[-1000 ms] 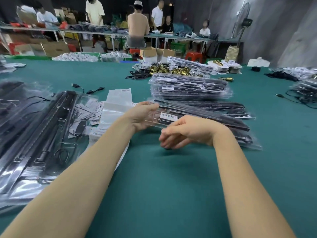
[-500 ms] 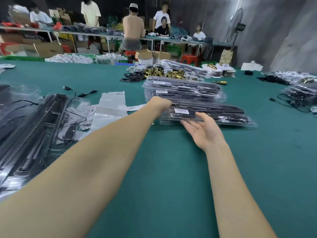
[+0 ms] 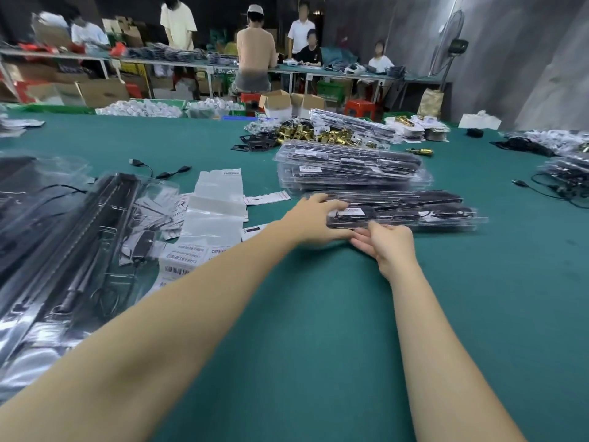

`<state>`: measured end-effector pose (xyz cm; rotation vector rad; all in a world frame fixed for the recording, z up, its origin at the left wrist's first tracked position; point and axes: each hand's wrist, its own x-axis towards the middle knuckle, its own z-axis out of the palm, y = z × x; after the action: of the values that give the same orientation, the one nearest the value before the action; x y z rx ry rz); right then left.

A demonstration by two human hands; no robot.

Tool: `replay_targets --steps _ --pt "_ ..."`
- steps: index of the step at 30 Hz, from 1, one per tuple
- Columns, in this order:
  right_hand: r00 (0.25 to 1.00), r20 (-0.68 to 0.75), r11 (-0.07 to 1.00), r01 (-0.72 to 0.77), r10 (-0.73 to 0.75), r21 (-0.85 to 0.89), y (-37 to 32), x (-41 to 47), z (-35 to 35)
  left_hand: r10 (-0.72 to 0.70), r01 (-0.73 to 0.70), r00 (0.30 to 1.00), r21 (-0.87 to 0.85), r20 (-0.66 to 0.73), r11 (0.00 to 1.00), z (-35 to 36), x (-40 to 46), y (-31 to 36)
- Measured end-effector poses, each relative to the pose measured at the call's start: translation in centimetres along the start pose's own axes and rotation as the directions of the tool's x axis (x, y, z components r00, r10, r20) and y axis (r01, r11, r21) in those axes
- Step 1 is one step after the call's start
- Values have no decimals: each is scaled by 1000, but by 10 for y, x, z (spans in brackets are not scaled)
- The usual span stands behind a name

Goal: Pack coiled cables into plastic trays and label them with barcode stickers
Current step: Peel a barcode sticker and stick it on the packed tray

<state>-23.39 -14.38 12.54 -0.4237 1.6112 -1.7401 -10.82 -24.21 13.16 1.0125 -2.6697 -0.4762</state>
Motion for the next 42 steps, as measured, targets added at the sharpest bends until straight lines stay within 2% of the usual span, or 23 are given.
replay_targets --steps 3,6,10,12,14,15,18,25,29,34,38,42 --pt "999 -35 990 10 -15 -138 1 -1 3 17 -14 1000 108 -21 994 1 -4 -2" --pt "993 -100 957 25 -57 -290 2 -5 7 13 -17 999 156 30 988 -1 -3 2" --pt "958 -215 926 104 -192 -364 0 -3 7 2 -18 997 209 76 978 -4 0 -2" --pt "963 -236 957 64 -134 -281 -5 2 2 4 -13 999 203 44 979 -3 -1 -7" --pt "987 -158 994 5 -22 -111 -8 4 3 -25 22 1000 180 15 983 -1 0 -12" --pt "991 -131 995 -9 -4 -96 -8 3 5 -37 34 999 172 11 985 0 1 -13" --pt "997 -78 997 -9 2 -80 -5 5 14 -59 58 998 202 0 978 6 8 -16" --pt "994 72 979 -96 84 181 -30 19 35 -196 208 978 331 -68 920 -3 32 -29" --pt "992 44 985 -125 120 119 -35 23 56 -240 274 957 242 -161 931 -6 38 -28" --pt "994 -68 995 -82 86 58 -26 20 67 -162 202 970 232 -181 951 -9 20 -27" --pt "985 -157 998 68 -68 -5 -7 5 68 -129 164 961 130 -244 978 -13 -13 -23" --pt "962 -131 970 234 -240 -65 10 -25 72 -136 155 952 51 -275 987 -17 -59 -23"
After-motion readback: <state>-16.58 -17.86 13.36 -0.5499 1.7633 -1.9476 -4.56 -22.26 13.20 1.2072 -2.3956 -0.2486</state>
